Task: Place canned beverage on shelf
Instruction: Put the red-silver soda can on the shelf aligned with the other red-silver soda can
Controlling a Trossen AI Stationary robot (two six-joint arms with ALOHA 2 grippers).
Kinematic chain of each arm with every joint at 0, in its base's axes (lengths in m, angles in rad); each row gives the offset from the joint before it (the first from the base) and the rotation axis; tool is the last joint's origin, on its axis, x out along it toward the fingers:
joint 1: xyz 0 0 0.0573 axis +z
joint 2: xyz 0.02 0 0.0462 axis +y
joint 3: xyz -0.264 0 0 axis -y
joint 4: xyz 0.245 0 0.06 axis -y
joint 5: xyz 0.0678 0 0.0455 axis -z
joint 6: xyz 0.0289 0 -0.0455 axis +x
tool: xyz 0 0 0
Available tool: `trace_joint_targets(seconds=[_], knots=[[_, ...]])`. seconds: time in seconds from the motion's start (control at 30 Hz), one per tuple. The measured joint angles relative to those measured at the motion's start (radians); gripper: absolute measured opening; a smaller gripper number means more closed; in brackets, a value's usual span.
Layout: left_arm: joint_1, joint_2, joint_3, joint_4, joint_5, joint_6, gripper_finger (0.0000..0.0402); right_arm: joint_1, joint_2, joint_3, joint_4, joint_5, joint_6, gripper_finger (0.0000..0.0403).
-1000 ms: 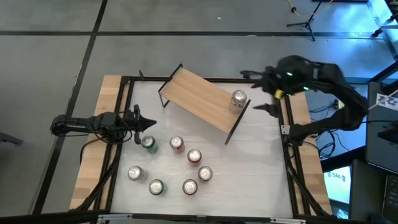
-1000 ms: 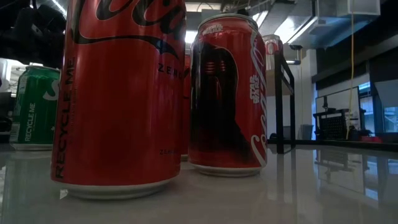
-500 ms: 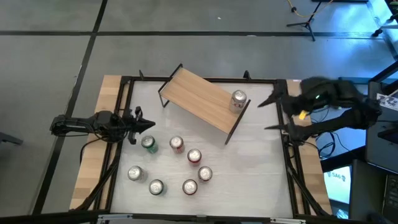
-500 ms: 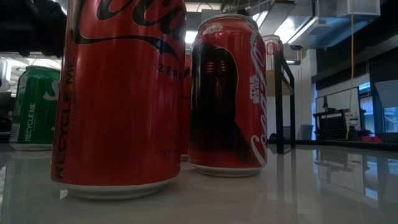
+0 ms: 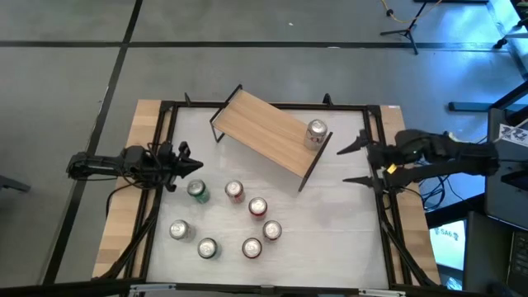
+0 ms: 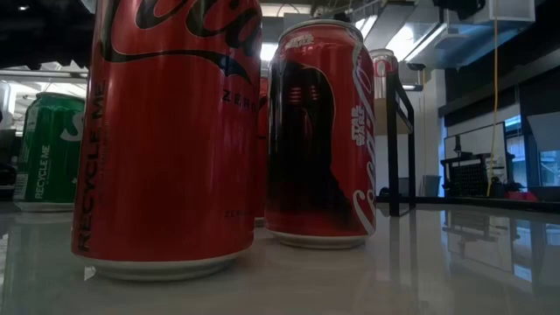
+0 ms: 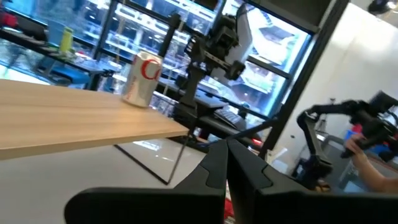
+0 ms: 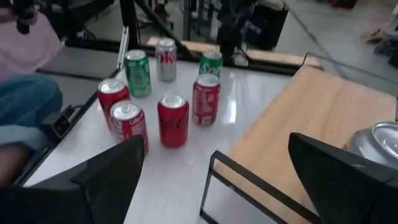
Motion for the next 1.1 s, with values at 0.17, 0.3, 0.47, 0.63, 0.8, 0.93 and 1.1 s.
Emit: trace_joint_targets(seconds=[0.17, 0.3, 0.47, 0.63, 0.8, 0.93, 1.1], knots=[[-0.018, 0.0, 0.0, 0.001, -0.042, 0.0, 0.0, 0.0, -0.052, -0.116, 0.108, 0.0, 0.0, 0.0392], [-0.036, 0.026, 0.0, 0.063, -0.112, -0.005, 0.0, 0.0, -0.051, -0.163, 0.183, 0.006, -0.016, 0.0392], [-0.054, 0.139, 0.0, 0.248, -0.111, 0.023, 0.0, -0.001, -0.032, -0.168, 0.207, 0.009, -0.021, 0.0392], [-0.062, 0.294, 0.0, 0.53, -0.096, 0.137, 0.0, -0.001, -0.033, -0.168, 0.21, 0.009, -0.023, 0.0392], [-0.062, 0.459, 0.0, 0.763, -0.093, 0.193, 0.0, -0.001, -0.033, -0.168, 0.208, 0.009, -0.023, 0.0392], [-0.062, 0.556, 0.0, 0.865, -0.067, 0.21, 0.0, -0.001, -0.033, -0.168, 0.208, 0.009, -0.023, 0.0392], [-0.061, 0.614, 0.0, 0.927, -0.067, 0.204, 0.0022, -0.001, -0.033, -0.168, 0.208, 0.009, -0.023, 0.0392]])
